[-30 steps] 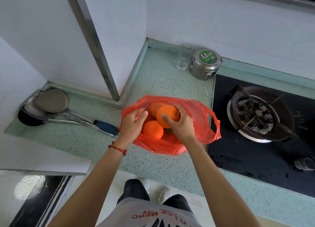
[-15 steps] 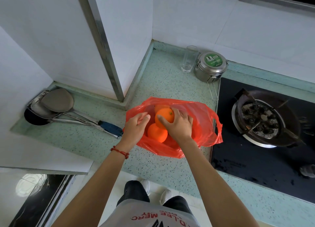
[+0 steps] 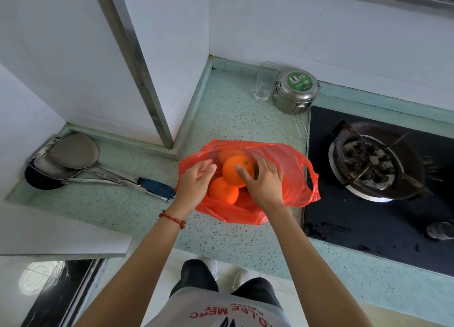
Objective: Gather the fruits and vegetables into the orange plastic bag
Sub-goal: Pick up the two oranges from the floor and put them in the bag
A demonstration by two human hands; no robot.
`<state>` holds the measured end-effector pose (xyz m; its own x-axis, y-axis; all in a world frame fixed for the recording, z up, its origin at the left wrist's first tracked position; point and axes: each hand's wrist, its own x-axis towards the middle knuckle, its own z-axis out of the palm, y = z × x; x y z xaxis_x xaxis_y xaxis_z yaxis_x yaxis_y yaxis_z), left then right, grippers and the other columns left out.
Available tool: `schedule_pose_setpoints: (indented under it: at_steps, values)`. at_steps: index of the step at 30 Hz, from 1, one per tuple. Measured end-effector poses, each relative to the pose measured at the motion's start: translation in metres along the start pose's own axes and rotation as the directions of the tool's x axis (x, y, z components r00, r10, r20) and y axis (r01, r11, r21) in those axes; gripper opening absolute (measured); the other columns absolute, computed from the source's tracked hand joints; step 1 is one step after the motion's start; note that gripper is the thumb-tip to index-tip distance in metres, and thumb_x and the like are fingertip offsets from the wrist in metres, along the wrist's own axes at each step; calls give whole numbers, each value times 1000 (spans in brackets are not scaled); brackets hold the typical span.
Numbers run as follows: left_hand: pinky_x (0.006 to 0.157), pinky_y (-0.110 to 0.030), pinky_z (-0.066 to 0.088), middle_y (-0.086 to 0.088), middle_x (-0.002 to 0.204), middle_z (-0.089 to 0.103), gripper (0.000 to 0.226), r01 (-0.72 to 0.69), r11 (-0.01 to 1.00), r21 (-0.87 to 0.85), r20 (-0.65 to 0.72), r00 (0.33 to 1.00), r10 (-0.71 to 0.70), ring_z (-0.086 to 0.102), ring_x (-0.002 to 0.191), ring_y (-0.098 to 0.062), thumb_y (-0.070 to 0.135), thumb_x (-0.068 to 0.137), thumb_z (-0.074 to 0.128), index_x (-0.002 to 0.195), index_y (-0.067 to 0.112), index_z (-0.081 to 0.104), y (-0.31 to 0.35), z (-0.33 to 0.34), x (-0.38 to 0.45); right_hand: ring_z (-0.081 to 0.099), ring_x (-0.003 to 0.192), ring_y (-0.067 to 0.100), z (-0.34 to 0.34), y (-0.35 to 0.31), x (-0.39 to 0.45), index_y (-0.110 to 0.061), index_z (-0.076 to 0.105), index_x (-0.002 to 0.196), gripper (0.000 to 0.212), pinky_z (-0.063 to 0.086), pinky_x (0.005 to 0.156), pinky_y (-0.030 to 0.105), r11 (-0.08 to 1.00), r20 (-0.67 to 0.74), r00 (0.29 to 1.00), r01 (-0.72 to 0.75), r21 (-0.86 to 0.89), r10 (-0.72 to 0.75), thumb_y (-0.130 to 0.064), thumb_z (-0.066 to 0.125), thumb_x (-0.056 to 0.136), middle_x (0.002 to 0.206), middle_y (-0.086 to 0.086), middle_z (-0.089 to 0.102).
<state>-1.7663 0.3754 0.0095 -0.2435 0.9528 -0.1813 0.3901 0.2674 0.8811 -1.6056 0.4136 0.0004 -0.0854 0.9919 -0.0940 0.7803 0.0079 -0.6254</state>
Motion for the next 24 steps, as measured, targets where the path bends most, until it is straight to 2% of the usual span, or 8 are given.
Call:
schedule_pose_setpoints:
  at_steps: [3, 8, 10, 13, 15, 17, 20, 24]
  values:
    - [88, -17, 37, -7, 126, 59, 37, -53, 999, -13, 19, 998, 53, 49, 105, -4, 28, 92, 47, 124, 9, 53, 3, 0, 3, 37, 129, 24, -11, 1, -10, -17, 40, 135, 61, 24, 109, 41, 999, -28, 1000, 1, 47, 0, -53, 50, 86, 136, 7, 48]
    - [79, 0, 40, -5, 123, 60, 36, -180, 983, 16, 37, 983, 180, 53, 106, -7, 27, 91, 50, 122, 10, 56, 11, 2, 5, 44, 122, 22, -24, 3, -29, -16, 44, 131, 56, 38, 102, 41, 999, -129, 991, 42, 26, -39, -48, 52, 87, 131, 5, 53]
    - [87, -9, 42, -3, 123, 60, 35, -228, 973, 26, 69, 972, 226, 54, 110, -9, 30, 91, 50, 121, 13, 56, 13, 3, 5, 45, 120, 21, -29, 4, -38, -15, 46, 130, 54, 38, 101, 40, 999, -179, 983, 47, 19, -43, -47, 52, 87, 128, 5, 55]
    - [96, -34, 46, -3, 125, 60, 38, -281, 957, 67, 118, 955, 272, 55, 114, -14, 36, 89, 51, 121, 16, 56, 16, 7, 0, 48, 118, 23, -35, 11, -53, -12, 48, 128, 58, 38, 99, 39, 999, -241, 969, 48, -23, -52, -51, 47, 86, 124, 7, 58]
    - [98, -37, 45, -6, 124, 60, 37, -313, 947, 78, 133, 944, 301, 55, 115, -18, 33, 89, 52, 120, 12, 57, 21, 13, -7, 49, 120, 25, -38, 20, -65, -11, 50, 126, 60, 39, 99, 39, 997, -274, 960, 49, -63, -65, -54, 41, 85, 126, 7, 58]
    - [99, -29, 41, -9, 123, 60, 38, -362, 927, 93, 171, 923, 343, 54, 116, -20, 30, 88, 51, 119, 8, 57, 28, 22, -16, 48, 123, 25, -43, 30, -77, -11, 50, 126, 60, 38, 100, 39, 996, -303, 951, 27, -89, -53, -54, 39, 86, 129, 7, 56]
    - [91, -12, 32, -12, 122, 61, 36, -433, 892, 131, 226, 889, 398, 54, 115, -20, 26, 89, 54, 119, 5, 57, 37, 40, -33, 48, 122, 24, -54, 47, -100, -11, 51, 125, 58, 38, 100, 40, 995, -342, 939, -10, -95, -23, -52, 39, 86, 130, 7, 56]
    - [90, -8, 29, -11, 125, 58, 36, -514, 848, 130, 310, 833, 458, 51, 115, -14, 21, 90, 54, 122, 6, 55, 46, 70, -62, 43, 128, 25, -71, 78, -144, -9, 47, 130, 52, 32, 105, 39, 987, -364, 930, -103, -124, 52, -42, 49, 90, 135, 9, 51]
